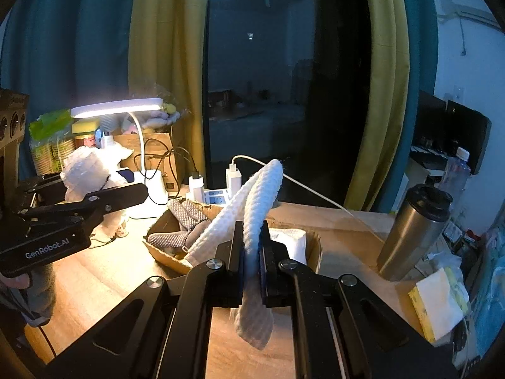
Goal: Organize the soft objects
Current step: 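Lift and carry the bubble wrap and cloth over the cardboard box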
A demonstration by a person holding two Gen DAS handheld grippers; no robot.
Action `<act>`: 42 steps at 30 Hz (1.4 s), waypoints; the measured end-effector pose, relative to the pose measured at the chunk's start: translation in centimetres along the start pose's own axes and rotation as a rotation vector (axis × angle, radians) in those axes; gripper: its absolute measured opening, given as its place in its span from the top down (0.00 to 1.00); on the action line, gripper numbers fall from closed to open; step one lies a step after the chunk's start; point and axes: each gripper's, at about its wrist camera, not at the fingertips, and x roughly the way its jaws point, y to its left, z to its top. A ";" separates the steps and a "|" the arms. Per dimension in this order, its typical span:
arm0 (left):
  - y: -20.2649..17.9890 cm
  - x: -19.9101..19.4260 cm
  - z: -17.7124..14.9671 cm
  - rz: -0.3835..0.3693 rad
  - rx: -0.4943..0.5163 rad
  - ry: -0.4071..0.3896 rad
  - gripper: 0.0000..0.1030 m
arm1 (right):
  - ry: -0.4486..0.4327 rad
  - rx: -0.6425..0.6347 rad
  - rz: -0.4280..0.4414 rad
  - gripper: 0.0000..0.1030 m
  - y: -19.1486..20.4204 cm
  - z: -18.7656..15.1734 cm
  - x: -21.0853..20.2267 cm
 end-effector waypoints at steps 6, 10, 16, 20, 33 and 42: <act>0.2 2.5 0.4 0.013 -0.014 0.004 0.69 | -0.001 0.000 0.005 0.92 -0.6 0.5 1.5; 0.3 4.0 0.3 0.026 -0.019 0.019 0.69 | 0.002 0.001 0.009 0.92 -1.0 0.7 2.5; 1.0 6.8 -0.4 0.041 -0.026 0.062 0.69 | 0.014 0.007 0.028 0.92 -1.2 0.8 4.4; 1.4 8.5 -1.2 0.045 -0.031 0.093 0.69 | 0.029 0.009 0.044 0.92 -1.3 0.6 5.7; 2.2 13.8 -4.6 0.059 -0.059 0.214 0.68 | 0.106 0.026 0.102 0.92 -1.7 -1.1 10.0; 2.9 16.8 -6.9 0.064 -0.083 0.330 0.64 | 0.174 0.044 0.126 0.92 -1.5 -2.8 12.8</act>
